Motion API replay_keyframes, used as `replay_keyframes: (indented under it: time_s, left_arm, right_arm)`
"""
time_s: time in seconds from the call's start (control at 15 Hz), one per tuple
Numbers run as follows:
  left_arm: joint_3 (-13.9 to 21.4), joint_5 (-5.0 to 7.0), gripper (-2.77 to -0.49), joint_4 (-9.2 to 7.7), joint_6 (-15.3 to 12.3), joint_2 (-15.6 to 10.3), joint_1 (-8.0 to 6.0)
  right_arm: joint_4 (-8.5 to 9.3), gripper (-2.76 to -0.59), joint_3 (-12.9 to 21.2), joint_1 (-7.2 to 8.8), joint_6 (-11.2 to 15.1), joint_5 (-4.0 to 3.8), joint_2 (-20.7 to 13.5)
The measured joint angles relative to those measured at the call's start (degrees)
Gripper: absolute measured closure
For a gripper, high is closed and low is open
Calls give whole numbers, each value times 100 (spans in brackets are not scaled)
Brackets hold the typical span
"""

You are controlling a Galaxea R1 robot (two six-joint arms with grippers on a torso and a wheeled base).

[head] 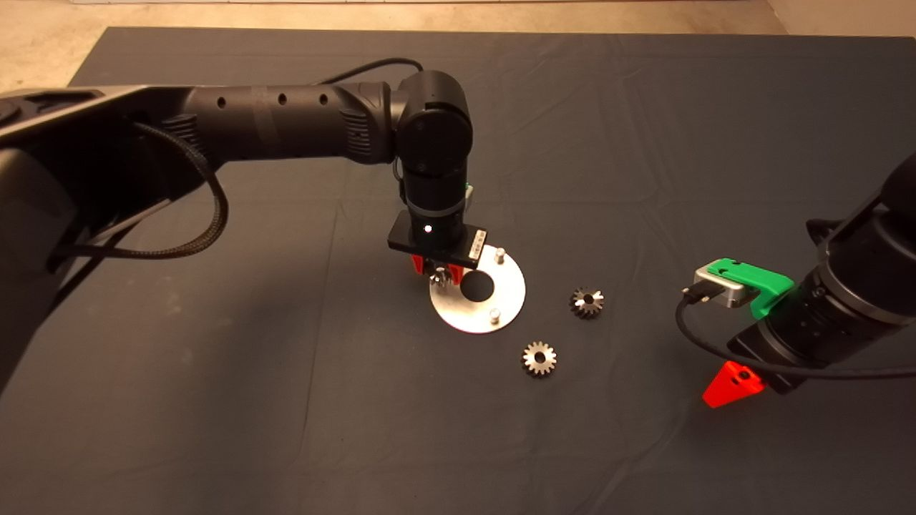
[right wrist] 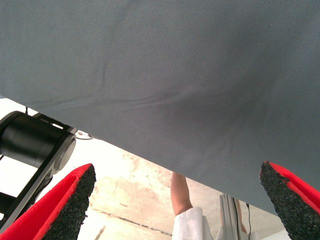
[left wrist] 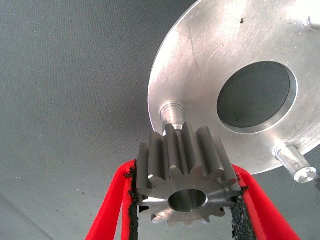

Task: Install three planetary gears onto the carrier pins

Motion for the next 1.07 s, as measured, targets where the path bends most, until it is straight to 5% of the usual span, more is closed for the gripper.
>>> replay_keyframes:
  time_s: [0.53,1.07]
  left_arm:
    - [-17,0,-90,2,6,-16,157]
    - [-41,0,-90,-1,38,-11,155]
  right_arm:
    - [0,-244,0,2,0,-1,-2]
    - [0,-244,0,16,0,0,0]
